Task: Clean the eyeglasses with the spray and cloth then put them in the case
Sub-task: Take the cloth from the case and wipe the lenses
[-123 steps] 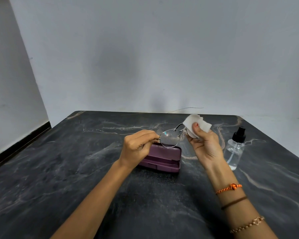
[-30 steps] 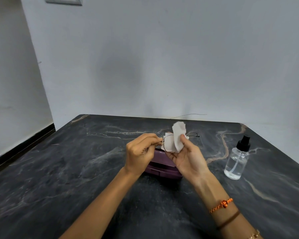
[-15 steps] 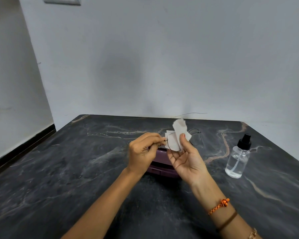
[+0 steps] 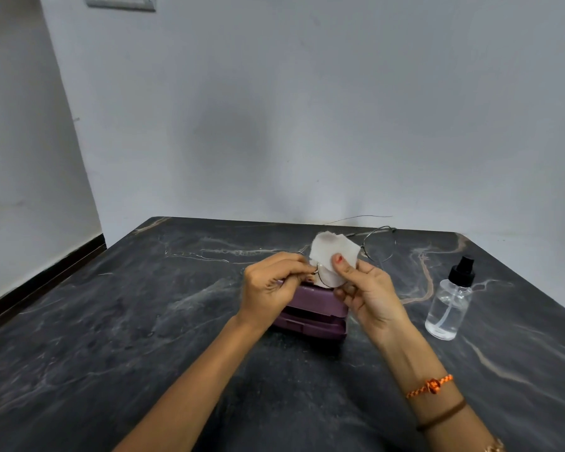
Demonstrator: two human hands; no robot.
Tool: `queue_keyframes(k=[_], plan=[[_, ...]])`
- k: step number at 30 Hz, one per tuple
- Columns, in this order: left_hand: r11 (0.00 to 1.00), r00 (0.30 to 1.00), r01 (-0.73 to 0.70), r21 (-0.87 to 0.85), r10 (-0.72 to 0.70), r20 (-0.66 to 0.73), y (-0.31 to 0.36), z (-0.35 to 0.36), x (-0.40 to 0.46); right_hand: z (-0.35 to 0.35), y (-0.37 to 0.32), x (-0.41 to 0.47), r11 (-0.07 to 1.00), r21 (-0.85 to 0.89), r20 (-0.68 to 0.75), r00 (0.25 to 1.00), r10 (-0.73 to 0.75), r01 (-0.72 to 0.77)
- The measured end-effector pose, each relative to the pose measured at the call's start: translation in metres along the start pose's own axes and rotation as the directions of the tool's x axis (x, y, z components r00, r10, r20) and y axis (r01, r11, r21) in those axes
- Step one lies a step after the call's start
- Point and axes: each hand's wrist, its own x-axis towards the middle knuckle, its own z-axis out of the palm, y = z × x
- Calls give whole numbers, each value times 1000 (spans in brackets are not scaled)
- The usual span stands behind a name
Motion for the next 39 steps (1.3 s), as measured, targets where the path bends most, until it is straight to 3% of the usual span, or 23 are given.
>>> queue_keyframes(k=[3,7,15,22,33,36,39], plan=[[999,1000,3,39,-4,15,-3,-3,1,-6,-5,0,991,-130,43,999,2,3],[999,1000,7,37,-8,13,1,-1,1,-12,-11,0,988,-155,84,996,11,2],[1000,1000,26,-17,-26,-11,3,3,0,-2,-4,-1,965,246,46,995,84,-93],[1000,1000,21,-22,-20,15,0,5,-3,10,10,-1,894,444,48,998,43,-60],[1000,1000,17,-22,-17,21,4,3,1,1,1,1,994,98,10,999,-38,37],[1000,999,8,-12,-8,35,3,3,2,2,1,-2,993,120,-27,1000,-5,9],[1000,1000,12,-14,-12,28,2,3,1,7,4,-3,958,286,-43,998,45,-31]])
